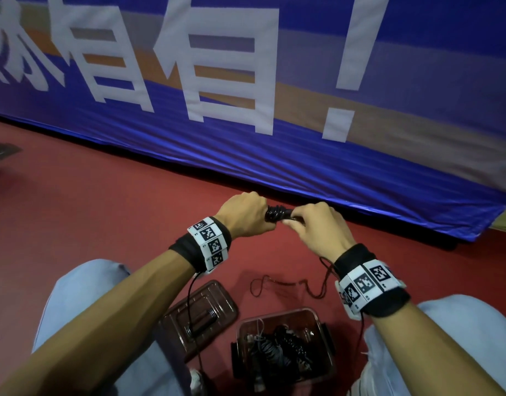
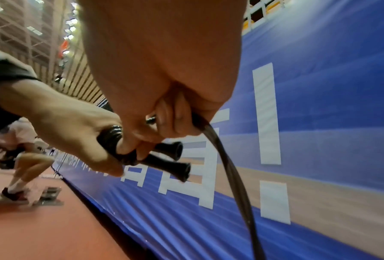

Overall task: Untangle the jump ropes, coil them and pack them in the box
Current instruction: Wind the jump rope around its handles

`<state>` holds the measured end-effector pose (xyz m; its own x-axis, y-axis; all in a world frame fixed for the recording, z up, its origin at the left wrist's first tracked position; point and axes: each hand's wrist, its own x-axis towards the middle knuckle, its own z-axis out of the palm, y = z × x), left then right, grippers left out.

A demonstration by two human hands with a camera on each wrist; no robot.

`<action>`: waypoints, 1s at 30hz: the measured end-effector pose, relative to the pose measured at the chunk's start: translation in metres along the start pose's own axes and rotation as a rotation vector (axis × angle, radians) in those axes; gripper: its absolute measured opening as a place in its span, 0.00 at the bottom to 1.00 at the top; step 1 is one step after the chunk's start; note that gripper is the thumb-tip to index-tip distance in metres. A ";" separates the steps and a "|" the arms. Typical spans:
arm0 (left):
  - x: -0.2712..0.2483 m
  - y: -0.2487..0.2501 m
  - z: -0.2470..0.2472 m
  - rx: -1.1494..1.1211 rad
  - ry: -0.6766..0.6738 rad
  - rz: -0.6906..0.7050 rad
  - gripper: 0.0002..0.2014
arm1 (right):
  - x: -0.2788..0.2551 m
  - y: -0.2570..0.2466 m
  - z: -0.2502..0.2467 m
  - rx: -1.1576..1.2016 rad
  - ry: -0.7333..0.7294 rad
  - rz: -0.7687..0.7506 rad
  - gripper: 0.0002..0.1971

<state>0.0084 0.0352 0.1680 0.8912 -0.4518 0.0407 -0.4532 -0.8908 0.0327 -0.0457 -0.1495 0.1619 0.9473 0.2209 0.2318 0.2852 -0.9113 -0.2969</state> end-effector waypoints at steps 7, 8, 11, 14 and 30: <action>-0.009 0.002 -0.001 0.222 -0.115 0.219 0.25 | -0.005 0.004 -0.004 -0.027 -0.012 -0.070 0.27; -0.010 0.000 -0.002 0.254 -0.117 0.254 0.28 | -0.005 0.006 -0.002 0.038 -0.045 -0.046 0.29; -0.015 -0.006 -0.002 0.347 -0.077 0.328 0.39 | -0.004 0.007 0.006 0.221 -0.179 0.021 0.28; -0.022 -0.008 -0.003 0.409 -0.004 0.386 0.34 | -0.005 0.006 0.015 0.356 -0.317 -0.002 0.21; -0.031 -0.018 0.004 0.070 0.357 0.665 0.27 | 0.007 0.021 -0.019 0.962 -0.934 -0.131 0.26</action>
<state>-0.0112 0.0652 0.1621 0.3643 -0.8628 0.3505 -0.8796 -0.4424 -0.1750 -0.0359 -0.1737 0.1749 0.5400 0.7901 -0.2900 0.0037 -0.3468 -0.9379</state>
